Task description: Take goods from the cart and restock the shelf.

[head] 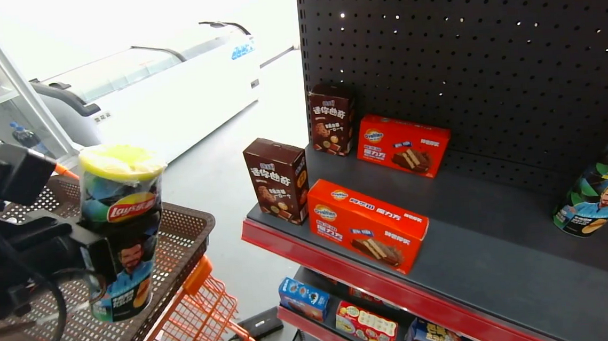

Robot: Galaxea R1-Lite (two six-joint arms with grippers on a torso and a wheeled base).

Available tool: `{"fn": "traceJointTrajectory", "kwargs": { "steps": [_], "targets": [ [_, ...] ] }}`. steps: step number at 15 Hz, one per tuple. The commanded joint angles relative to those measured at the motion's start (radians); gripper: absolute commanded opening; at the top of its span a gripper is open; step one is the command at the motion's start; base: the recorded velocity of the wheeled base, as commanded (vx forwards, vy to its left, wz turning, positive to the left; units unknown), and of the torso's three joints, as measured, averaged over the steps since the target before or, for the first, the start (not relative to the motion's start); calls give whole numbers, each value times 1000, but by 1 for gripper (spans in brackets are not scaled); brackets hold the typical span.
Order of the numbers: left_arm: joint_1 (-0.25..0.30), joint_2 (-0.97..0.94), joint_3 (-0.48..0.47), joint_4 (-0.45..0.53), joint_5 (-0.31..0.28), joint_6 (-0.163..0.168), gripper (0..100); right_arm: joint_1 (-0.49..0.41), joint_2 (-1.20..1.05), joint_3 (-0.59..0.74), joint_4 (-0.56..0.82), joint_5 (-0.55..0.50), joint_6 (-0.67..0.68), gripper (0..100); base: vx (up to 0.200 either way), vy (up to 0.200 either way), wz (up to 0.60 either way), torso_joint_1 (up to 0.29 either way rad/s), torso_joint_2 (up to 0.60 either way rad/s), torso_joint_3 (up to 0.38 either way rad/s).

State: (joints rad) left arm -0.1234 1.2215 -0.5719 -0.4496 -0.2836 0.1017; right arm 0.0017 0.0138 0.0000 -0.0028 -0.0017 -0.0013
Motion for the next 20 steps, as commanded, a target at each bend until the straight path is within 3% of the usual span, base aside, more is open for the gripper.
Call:
{"fn": "traceJointTrajectory", "kwargs": {
  "steps": [1,4,6,9,12,19,20],
  "targets": [
    [-47,-163,-29,75,-35,10,0,0,0,0,0,0,0,100,0,0,0,0,0,0],
    [-81,-148,-71,72,-37,21,0,0,0,0,0,0,0,100,0,0,0,0,0,0],
    [-159,-119,-89,66,-14,18,0,0,0,0,0,0,0,100,0,0,0,0,0,0],
    [-190,-77,-74,20,20,12,0,0,0,0,0,0,0,100,0,0,0,0,0,0],
    [-237,-74,-74,20,18,-20,0,0,0,0,0,0,0,100,0,0,0,0,0,0],
    [-246,9,-125,-1,3,-27,0,0,0,0,0,3,-3,100,0,0,0,0,0,0],
    [-248,38,-143,-1,-20,-25,0,0,2,0,0,3,-3,100,0,0,0,0,0,0]
  ]
}}
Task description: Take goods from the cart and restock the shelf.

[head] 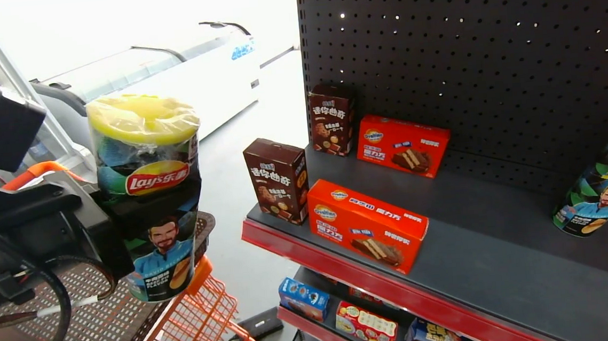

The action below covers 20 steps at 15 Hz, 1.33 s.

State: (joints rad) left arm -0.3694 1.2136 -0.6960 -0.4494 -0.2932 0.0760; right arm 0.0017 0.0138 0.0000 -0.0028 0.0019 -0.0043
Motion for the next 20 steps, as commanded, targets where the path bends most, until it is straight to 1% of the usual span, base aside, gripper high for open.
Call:
{"fn": "traceJointTrajectory", "kwargs": {
  "steps": [1,2,5,8,10,13,19,20],
  "targets": [
    [-16,69,-43,-2,-9,1,0,0,0,0,0,1,0,100,0,0,0,0,0,0],
    [-36,107,-82,-2,-1,1,0,0,2,0,1,1,0,100,0,0,0,0,0,0],
    [-63,164,-168,-2,16,2,0,0,0,0,0,0,1,100,0,0,0,0,0,0],
    [-86,165,-168,-2,14,2,0,0,0,0,0,0,3,100,0,0,0,0,0,0],
    [-86,165,-174,-12,5,2,0,0,0,0,0,1,1,100,0,0,0,0,0,0],
    [-102,167,-174,-31,2,2,0,0,0,0,0,1,-2,100,0,0,-600,-2,5,5],
    [-108,170,-191,-32,0,2,0,0,0,0,0,1,-2,100,0,0,-600,8,3,2],
    [-108,172,-192,-32,0,2,0,0,0,0,0,1,-2,100,0,0,0,0,0,0]
  ]
}}
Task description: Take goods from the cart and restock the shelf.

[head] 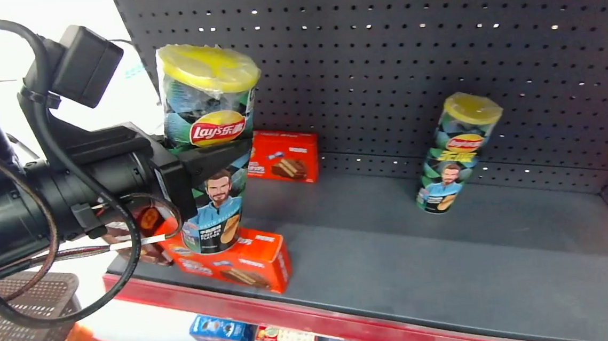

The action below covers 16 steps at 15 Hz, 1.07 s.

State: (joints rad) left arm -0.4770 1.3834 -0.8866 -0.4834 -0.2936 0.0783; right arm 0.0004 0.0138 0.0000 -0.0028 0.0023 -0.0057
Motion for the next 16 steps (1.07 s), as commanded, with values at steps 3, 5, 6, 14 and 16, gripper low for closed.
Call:
{"fn": "traceJointTrajectory", "kwargs": {
  "steps": [3,5,6,14,16],
  "targets": [
    [1,5,-2,2,-2,0,0,1,0,0,0,1,1,100,0,0,0,0,0,0],
    [3,11,0,2,-2,1,0,1,0,0,0,1,4,100,0,0,0,0,0,0],
    [5,11,-2,2,-2,0,0,1,0,0,0,-1,3,100,0,0,0,0,0,0],
    [5,16,-15,2,-1,0,0,0,0,0,0,1,-2,100,0,0,-225,-1,-1,-1],
    [5,14,-14,2,-1,1,0,0,0,0,0,1,-2,100,0,0,-600,0,2,2]
  ]
}}
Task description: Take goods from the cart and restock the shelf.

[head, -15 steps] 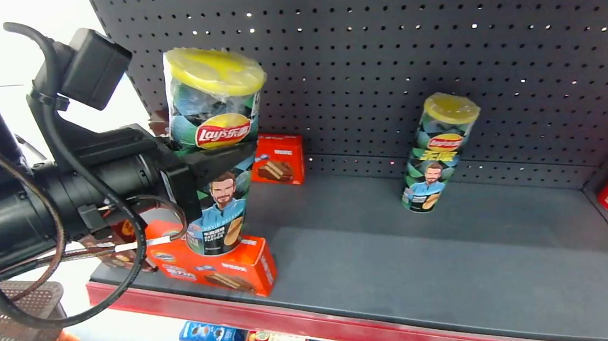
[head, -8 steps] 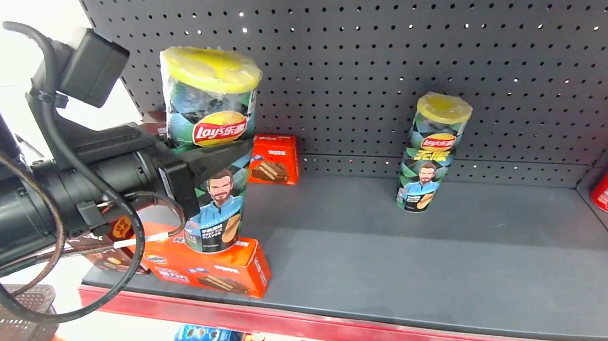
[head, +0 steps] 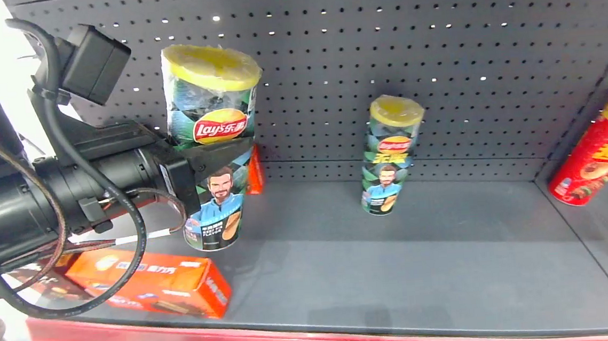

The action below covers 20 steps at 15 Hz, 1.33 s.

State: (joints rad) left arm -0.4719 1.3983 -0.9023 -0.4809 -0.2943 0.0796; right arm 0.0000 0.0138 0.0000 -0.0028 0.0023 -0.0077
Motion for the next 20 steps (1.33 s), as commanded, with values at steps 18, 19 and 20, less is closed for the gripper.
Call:
{"fn": "traceJointTrajectory", "kwargs": {
  "steps": [18,19,20],
  "targets": [
    [18,-13,88,-41,0,-3,0,2,0,0,0,-4,6,100,0,0,67,0,2,1],
    [18,-21,88,-41,1,-3,0,2,0,0,0,-4,6,100,0,0,0,0,0,0],
    [18,-22,89,-39,1,-3,0,2,2,0,0,-1,3,100,0,0,0,0,0,0]
  ]
}}
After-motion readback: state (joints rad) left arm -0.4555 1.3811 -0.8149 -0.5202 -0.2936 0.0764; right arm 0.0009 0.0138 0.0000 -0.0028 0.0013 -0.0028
